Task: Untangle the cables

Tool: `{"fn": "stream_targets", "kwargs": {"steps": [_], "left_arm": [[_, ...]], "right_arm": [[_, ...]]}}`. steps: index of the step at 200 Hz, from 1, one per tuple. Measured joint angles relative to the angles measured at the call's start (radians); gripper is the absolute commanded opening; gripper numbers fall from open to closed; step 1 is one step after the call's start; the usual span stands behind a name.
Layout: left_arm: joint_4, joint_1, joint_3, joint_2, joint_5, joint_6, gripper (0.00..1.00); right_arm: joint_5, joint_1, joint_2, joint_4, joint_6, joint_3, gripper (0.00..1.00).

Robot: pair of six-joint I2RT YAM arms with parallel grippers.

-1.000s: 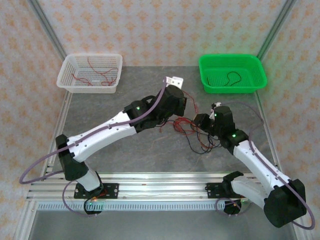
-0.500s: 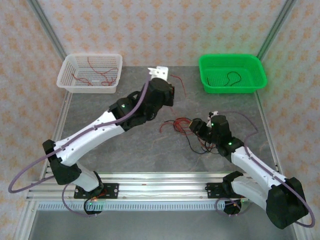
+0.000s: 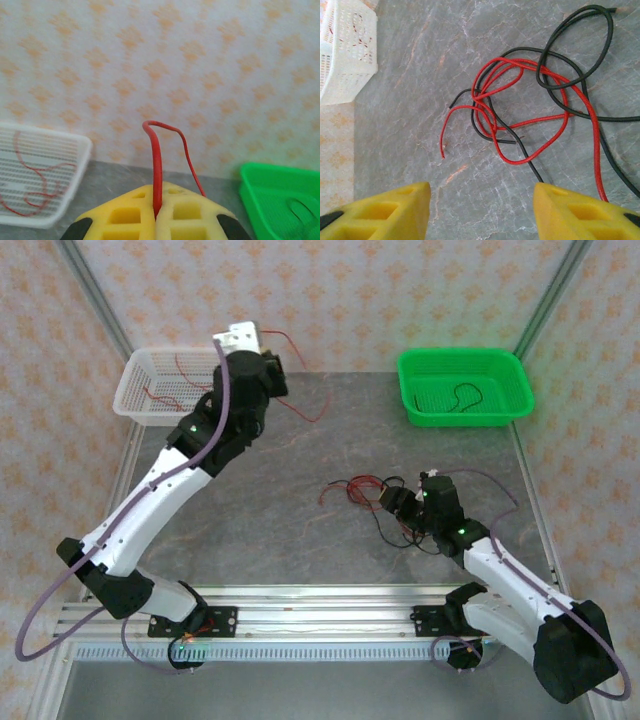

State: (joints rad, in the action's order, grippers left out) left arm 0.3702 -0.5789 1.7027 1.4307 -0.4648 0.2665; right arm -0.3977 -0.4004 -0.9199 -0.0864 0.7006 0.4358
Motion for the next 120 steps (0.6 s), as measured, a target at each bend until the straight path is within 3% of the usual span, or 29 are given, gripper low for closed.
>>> {"fn": "stream_targets", "kwargs": {"steps": [49,120], "left_arm": [[-0.109,0.247,0.000,0.021,0.012,-0.041,0.00],[-0.260,0.477,0.005,0.194,0.060,-0.068,0.00]], "right_arm": [[0.007,0.000,0.004,-0.029,-0.026,0.002,0.56],[0.010,0.000,-0.054,-0.034,-0.052,0.029,0.56]]}}
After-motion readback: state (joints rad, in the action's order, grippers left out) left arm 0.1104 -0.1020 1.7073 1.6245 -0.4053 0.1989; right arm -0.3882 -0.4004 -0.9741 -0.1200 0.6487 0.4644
